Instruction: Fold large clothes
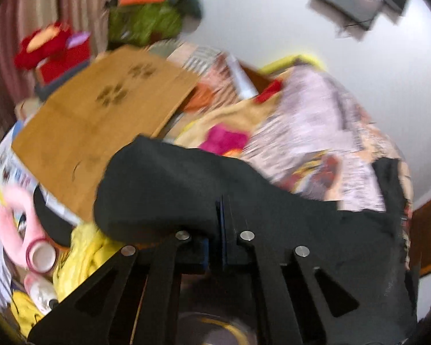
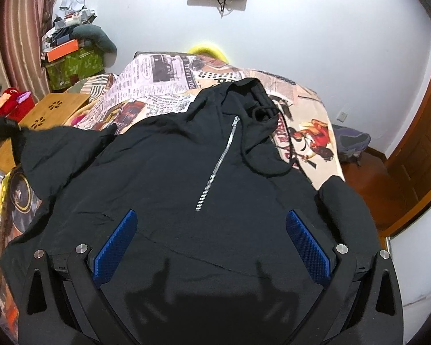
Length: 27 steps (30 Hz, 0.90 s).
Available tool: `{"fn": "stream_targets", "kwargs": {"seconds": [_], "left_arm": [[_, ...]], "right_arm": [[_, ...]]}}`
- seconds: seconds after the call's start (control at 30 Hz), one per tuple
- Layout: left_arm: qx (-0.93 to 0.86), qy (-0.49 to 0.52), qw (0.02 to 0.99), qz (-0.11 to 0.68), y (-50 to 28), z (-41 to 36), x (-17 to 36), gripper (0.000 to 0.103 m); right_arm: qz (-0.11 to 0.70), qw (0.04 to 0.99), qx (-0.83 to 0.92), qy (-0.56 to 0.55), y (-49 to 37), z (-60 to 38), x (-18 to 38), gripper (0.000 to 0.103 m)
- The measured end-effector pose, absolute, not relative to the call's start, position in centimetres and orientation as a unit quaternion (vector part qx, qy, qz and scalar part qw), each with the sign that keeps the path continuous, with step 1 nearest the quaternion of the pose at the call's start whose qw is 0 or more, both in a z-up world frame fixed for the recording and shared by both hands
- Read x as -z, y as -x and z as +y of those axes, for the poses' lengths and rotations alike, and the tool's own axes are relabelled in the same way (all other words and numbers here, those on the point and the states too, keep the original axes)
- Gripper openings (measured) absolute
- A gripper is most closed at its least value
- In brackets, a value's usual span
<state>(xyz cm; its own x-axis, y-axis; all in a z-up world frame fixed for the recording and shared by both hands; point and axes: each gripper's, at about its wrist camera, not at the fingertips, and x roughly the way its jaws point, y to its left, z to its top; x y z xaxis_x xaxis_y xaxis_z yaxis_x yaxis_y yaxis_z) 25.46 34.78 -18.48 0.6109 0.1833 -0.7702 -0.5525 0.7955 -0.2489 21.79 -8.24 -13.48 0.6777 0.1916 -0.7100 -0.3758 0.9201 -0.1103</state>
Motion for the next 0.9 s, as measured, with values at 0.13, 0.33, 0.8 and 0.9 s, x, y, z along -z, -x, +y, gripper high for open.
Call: {"fn": "stream_targets", "kwargs": {"seconds": [0.13,0.33,0.8,0.9], "left_arm": [[-0.155,0.215,0.900,0.347,-26.7,30.3,13.8,0.004],[-0.038,0.198,0.925,0.322,-28.3,21.8,9.6,0.003],[0.108,0.087,0.870,0.473,-31.4,1.7,18.3,0.003],[0.109,0.064,0.860,0.494,-30.4,-0.2,20.4,0.003]], "right_arm": [[0.365,0.910,-0.155,0.120,-21.7,-8.9,13.2,0.103],[0.362,0.913,-0.149,0.116,-21.4,-10.3,13.1,0.103],[0.377,0.911,-0.126,0.108,-20.6,-15.2,13.6,0.103],[0.386,0.908,-0.121,0.110,-20.8,-16.0,14.0,0.103]]}}
